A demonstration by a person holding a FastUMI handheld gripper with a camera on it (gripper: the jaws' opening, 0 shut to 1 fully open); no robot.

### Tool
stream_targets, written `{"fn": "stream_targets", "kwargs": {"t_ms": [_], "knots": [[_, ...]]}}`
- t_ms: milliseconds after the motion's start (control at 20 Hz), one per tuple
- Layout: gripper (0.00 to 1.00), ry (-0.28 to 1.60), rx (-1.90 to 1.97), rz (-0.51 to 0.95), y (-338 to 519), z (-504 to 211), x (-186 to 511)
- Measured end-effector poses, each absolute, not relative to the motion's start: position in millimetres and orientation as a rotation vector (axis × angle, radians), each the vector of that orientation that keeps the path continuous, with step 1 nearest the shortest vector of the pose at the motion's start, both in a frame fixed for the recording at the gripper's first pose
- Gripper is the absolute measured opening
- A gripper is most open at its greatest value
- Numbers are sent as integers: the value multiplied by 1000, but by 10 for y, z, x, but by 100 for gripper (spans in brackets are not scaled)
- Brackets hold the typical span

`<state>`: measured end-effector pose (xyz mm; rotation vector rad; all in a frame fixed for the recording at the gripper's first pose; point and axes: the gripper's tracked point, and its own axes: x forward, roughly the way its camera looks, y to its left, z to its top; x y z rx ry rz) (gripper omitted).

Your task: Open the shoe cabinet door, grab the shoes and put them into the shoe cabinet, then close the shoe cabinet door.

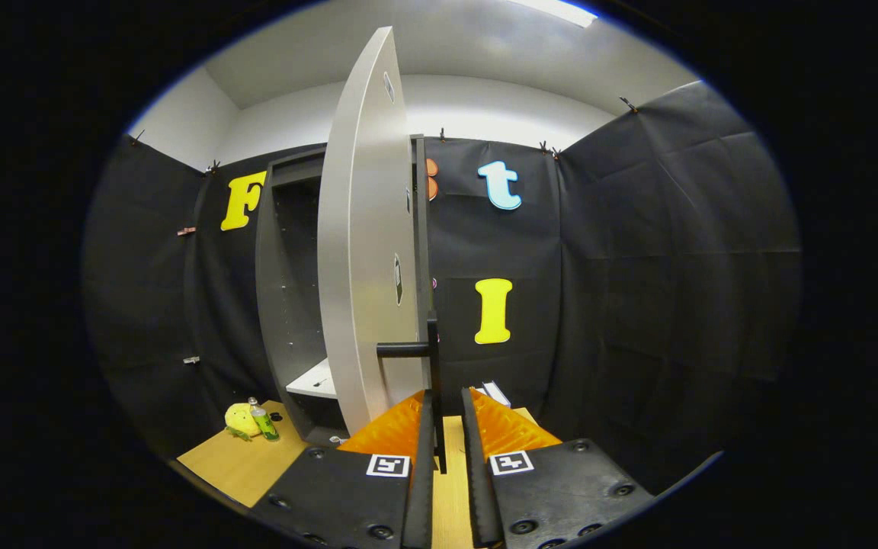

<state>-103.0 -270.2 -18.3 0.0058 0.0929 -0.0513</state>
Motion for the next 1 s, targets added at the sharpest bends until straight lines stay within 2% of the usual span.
{"fn": "stream_targets", "kwargs": {"t_ms": [350, 550, 900, 1000], "knots": [[24, 50, -13, -15, -2619, -7, -1347], [24, -2, -25, 42, -2239, 38, -1609], [24, 107, -7, 188, -1267, -904, -1516], [24, 166, 13, 181, -1096, -1320, -1462]]}}
